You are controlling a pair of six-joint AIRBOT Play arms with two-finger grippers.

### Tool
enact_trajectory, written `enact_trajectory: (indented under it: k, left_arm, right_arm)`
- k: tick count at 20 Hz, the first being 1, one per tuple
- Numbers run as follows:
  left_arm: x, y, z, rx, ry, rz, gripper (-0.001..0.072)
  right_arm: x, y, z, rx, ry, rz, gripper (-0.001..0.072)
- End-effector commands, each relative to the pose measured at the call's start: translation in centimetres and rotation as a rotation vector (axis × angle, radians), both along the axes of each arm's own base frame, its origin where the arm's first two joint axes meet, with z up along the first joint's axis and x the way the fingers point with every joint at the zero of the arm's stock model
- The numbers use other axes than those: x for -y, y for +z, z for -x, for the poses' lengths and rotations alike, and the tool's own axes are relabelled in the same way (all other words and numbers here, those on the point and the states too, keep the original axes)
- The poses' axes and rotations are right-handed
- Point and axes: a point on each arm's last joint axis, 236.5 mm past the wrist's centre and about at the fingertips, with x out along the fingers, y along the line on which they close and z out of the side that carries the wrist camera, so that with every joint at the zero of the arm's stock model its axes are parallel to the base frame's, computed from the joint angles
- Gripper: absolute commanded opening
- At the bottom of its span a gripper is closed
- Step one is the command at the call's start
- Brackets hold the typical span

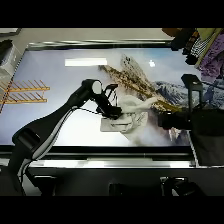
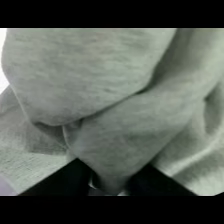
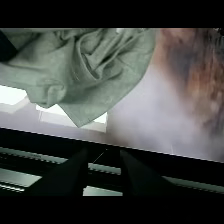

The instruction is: Fold the clothes and pants, and hang the long-sleeved shirts on hangers.

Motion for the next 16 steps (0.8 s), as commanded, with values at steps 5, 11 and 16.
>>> enact_trajectory:
  k: [5, 11, 16]
  left_arm:
    - [-11.1, 7.1, -4.6, 0.105, 0.061, -0.028, 0.0566]
    - [-17.5, 3.7, -0.8, -0.031, 0.306, 0.216, 0.0564]
    - [-14.5, -1.3, 3.2, -0.128, 0.470, 0.487, 0.0564]
  right_arm:
    - [0.4, 1.4, 1.1, 0.040, -0.009, -0.009, 0.0276]
    - [0.4, 1.8, 0.5, 0.069, -0.016, -0.013, 0.0276]
    - [0.1, 1.7, 0.7, 0.055, -0.034, -0.035, 0.0276]
